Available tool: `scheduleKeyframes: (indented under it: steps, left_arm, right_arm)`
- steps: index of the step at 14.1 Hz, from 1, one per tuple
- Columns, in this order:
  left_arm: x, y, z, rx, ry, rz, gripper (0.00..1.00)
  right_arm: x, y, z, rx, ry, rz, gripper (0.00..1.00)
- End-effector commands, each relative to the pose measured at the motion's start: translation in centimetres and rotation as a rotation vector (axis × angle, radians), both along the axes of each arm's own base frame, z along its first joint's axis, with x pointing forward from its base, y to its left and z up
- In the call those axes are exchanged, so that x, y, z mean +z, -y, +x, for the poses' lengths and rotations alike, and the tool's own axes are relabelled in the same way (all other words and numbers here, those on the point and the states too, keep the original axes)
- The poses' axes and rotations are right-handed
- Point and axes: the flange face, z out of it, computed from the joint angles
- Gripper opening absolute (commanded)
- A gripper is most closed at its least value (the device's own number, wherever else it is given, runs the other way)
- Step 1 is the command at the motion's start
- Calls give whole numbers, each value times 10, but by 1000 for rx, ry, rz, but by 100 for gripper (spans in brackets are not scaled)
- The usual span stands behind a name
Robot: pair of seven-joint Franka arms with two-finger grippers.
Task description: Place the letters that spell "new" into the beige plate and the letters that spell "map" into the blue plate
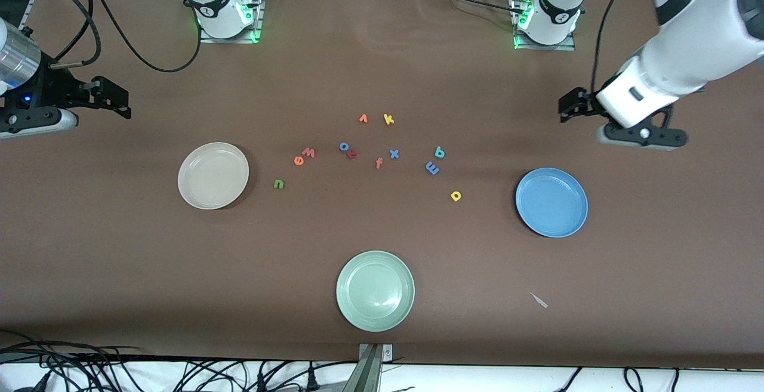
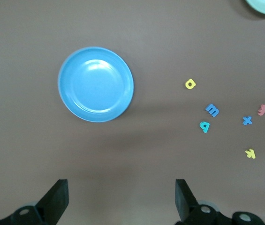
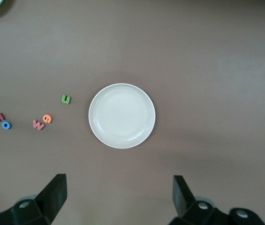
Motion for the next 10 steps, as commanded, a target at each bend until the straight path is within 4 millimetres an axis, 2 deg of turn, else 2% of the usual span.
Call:
scheduleKeyframes:
  steps: [1,3,4,6,7,8,10]
  left_arm:
    - [-45,40,17,68,-13,-5,100]
    - [-83,77,21,126,-28,12,100]
    - [-107,97,23,192,-35,24,100]
    - [-150,134,21,263,-46,40,100]
    - [-170,150,19,301,-44,47,100]
    - [-182,164,16,345,-35,64,100]
    - [-209,192,6,379,-15,118,100]
  right_arm:
    - [8,3,-1,6,2,2,100]
    - [11,3,0,47,12,7,100]
    - [0,2,5,66,1,22,100]
    - [-43,-17,24,63,-58,55,100]
    - [-64,-35,35,72,-59,49,100]
    - [-86,-47,45,79,-63,47,100]
    - [-131,-91,59,53,-67,32,100]
